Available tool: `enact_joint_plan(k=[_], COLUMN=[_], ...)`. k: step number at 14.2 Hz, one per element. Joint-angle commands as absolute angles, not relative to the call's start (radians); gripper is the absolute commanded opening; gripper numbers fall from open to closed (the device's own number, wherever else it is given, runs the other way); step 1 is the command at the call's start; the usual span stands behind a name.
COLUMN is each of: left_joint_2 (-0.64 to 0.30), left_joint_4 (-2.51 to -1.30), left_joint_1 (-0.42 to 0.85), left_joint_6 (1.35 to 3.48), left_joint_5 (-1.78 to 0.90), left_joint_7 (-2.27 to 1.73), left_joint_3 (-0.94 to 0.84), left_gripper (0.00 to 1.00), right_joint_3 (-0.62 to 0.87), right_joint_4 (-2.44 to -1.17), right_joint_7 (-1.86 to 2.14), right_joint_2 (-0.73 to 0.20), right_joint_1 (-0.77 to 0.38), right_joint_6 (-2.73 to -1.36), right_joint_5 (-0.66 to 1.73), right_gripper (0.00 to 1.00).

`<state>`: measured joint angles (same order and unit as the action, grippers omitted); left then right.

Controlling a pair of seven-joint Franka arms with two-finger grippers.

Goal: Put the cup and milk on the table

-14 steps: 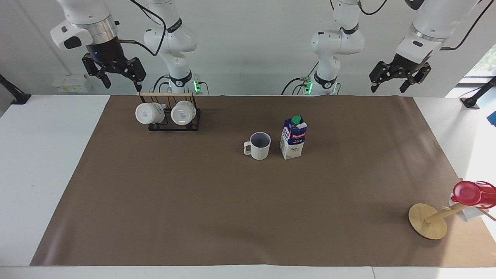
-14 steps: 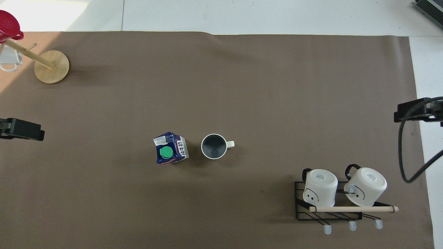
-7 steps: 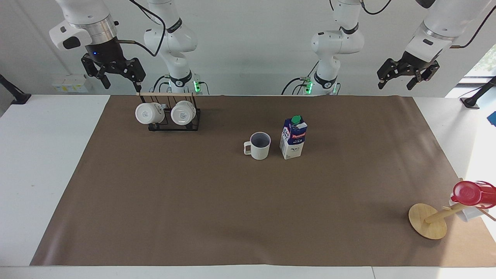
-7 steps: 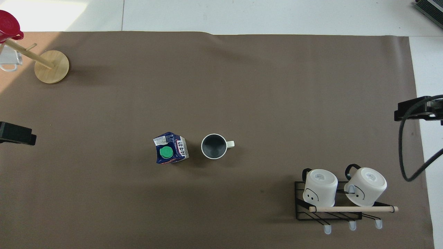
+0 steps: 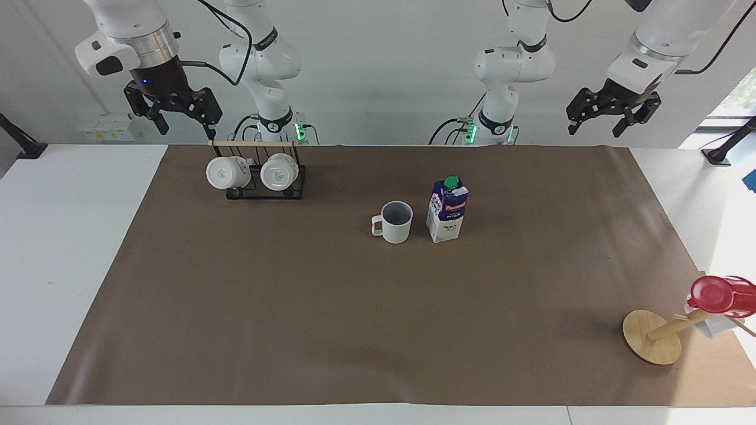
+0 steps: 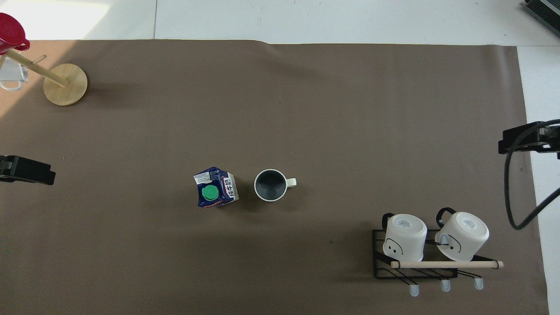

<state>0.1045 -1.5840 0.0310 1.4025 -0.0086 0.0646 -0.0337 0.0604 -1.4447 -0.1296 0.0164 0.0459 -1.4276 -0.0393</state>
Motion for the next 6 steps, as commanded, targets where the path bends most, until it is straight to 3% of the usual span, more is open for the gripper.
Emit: enact_joint_plan(k=[1,6], left_joint_2=[0.095,0.097], left_joint_4=[-1.557,-1.555], left_joint_1=[0.031,0.031], left_joint_6=[1.374,1.374], left_joint_5=[-0.015,-0.015], left_joint_7=[0.078,0.074], left_joint_3=[-0.032,-0.032], left_gripper=[1.00,1.00], right_joint_3=[0.069,0.069], right_joint_4=[-1.416,-1.420], right_joint_7=[-0.106,-0.104], right_joint_2=[0.003,0.006], right_joint_1=[0.057,0.055], right_joint_6=[-1.408,-1.411], right_joint_5=[-0.035,-0.032], right_gripper=[1.00,1.00])
